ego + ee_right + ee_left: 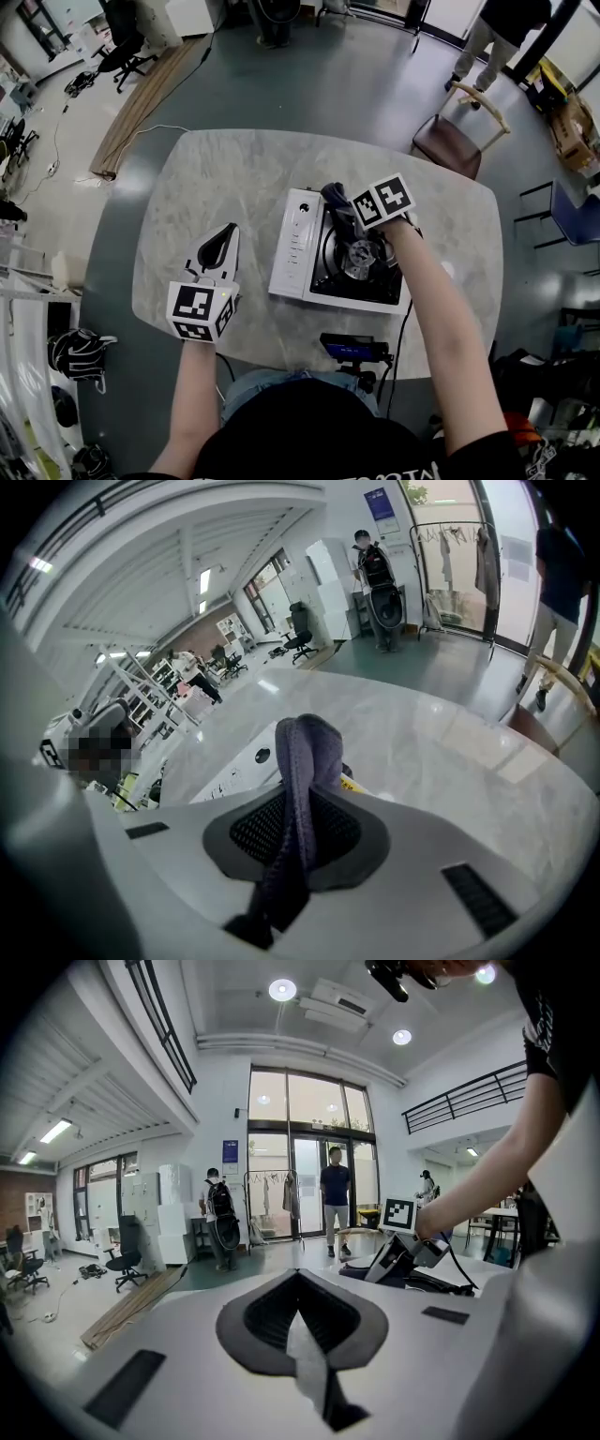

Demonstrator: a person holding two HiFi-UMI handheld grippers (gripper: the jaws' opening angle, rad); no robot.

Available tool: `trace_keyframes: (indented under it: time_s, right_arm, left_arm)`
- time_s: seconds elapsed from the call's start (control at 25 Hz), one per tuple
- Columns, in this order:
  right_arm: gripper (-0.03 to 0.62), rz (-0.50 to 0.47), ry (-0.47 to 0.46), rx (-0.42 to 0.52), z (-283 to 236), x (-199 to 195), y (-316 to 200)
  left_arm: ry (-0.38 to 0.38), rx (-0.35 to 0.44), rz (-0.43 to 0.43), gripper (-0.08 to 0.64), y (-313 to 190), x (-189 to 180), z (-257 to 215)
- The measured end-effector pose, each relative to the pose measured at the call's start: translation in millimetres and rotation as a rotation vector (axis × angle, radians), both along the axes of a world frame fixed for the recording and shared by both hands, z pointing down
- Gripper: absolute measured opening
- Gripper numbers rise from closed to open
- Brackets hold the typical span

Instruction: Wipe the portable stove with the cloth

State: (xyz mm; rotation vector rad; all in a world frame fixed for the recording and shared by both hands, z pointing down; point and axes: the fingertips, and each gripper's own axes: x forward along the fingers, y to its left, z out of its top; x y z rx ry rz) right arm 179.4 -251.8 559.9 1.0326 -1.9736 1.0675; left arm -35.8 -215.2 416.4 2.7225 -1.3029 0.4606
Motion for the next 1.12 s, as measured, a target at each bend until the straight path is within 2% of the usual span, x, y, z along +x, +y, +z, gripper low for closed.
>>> trace_keyframes:
  time_s: [0.28, 0.44, 0.56, 0.84, 1.12]
  right_arm:
    - [0.070, 0.073, -0.032, 0.089, -20, 6, 4]
    - [0.069, 0.136, -0.100, 0.187, -46, 10, 9]
    - [0.071, 0.129, -0.127, 0.279, -69, 7, 17]
    - [0.069, 0.122, -0.046, 0.517, -116, 12, 44]
    - [0.069, 0.114, 0.063, 0.790, -171, -3, 76]
  left_arm:
    - [0.017, 0.021, 0.022, 0.011, 3, 3, -7]
    - [0.031, 0.039, 0.047, 0.011, 6, 5, -13]
    - [0.047, 0.049, 0.066, 0.011, 9, 6, -18]
    - [0.088, 0.081, 0.124, 0.011, 13, 12, -30]
    - [0.119, 0.118, 0.173, 0.011, 19, 6, -45]
